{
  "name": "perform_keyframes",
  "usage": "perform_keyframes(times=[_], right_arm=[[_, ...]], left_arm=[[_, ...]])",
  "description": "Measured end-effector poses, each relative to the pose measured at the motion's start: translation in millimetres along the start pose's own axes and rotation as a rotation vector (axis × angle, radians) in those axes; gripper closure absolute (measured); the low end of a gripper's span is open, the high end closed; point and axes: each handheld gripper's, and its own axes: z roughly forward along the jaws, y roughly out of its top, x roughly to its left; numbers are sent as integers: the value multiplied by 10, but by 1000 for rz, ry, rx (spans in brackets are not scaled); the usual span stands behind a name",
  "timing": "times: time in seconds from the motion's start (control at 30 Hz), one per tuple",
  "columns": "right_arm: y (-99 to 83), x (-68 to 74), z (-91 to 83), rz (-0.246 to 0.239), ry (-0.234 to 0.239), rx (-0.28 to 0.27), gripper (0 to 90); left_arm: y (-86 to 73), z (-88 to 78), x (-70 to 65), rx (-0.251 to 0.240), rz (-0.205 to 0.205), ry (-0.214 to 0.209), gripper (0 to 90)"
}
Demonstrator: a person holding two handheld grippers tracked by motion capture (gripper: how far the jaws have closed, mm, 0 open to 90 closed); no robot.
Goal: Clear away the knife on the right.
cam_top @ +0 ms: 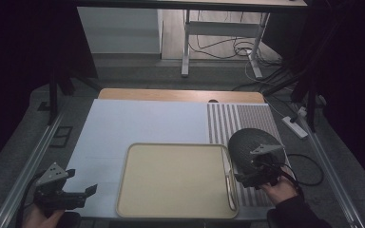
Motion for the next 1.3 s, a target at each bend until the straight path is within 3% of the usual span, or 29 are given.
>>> perform_keyframes(times=[0.33, 0.7, 1.3], right_arm=[[-152, -53, -118, 50, 12, -17, 0], [-291, -92, -281, 87, -13, -57, 0], [-413, -119, -427, 110, -39, -83, 0]], left_arm=[[0, 0, 0, 0, -1, 0, 38], [1, 0, 0, 1, -2, 1, 38], [-3, -4, 5, -1, -6, 1, 38]])
